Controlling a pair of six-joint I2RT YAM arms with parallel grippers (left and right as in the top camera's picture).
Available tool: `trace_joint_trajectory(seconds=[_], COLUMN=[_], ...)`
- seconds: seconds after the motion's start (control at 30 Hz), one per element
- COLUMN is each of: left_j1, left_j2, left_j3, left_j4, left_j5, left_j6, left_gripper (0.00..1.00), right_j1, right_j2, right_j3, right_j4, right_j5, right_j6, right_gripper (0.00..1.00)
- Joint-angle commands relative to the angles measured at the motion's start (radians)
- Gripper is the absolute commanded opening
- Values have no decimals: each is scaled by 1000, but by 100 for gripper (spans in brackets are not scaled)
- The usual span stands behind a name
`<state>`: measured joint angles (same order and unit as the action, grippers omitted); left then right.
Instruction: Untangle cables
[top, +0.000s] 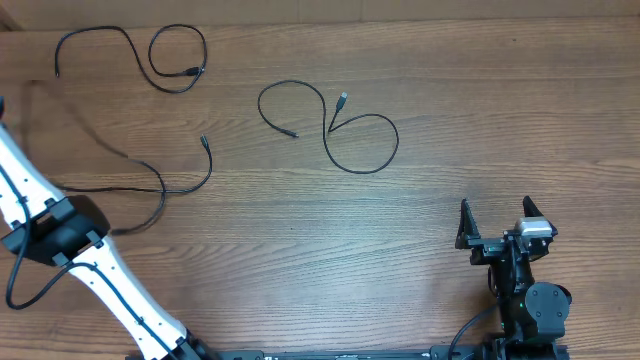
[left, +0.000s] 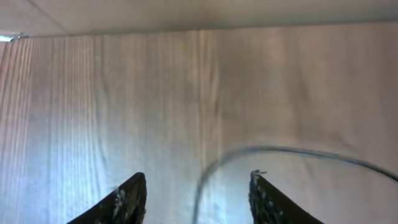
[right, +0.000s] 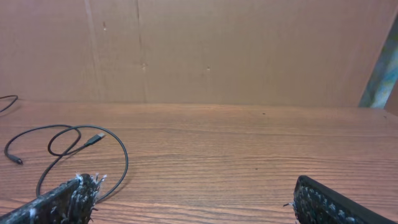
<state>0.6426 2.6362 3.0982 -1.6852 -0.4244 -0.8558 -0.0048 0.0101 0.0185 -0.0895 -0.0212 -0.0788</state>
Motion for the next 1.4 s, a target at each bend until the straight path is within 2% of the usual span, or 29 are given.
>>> trace_joint_trajectory(seconds=[0.0,0.13,0.23,0.4,0.43,0.5,0.53,0.73,0.83,0.93,1.03,1.13,1.27,1.37], left_j1=[7,5,-4,-47,-62,-89,-104,-167,-176,-178,-178,-179,-185,-186], left_j2=[25,20,20,20,20,20,20,10,-29,-111,-239,-381,-508,-539], left_j3=[-5,-5,-5,-9,-11,-15,-21,-34,-35,-72,-209,-420,-697,-866], left_j4=[-5,-4,-5,-5,-5,-5,-5,-5,-5,-5,-5,-5,-5,13], left_j5=[34,95,208,414,470,563,585,586,602,602,597,564,437,327], left_j6=[103,131,196,379,455,570,583,522,512,525,523,489,404,343], left_gripper=[52,53,52,52,52,59,63,54,55,62,64,64,65,65], right_j1=[5,5,5,5,5,5,5,5,5,5,5,5,5,5], right_j2=[-7,-7,-7,-7,-7,-7,-7,-7,-7,-7,-7,-7,-7,-7], right_j3=[-10,-10,-10,-10,-10,-10,-10,-10,-10,-10,-10,-10,-10,-10], right_j4=[5,5,5,5,5,5,5,5,5,5,5,5,5,5], right_j5=[1,1,1,1,1,1,1,1,1,1,1,1,1,1], right_j6=[3,3,3,3,3,3,3,3,3,3,3,3,3,3], right_gripper=[100,100,100,100,100,100,100,100,100,100,100,100,100,100])
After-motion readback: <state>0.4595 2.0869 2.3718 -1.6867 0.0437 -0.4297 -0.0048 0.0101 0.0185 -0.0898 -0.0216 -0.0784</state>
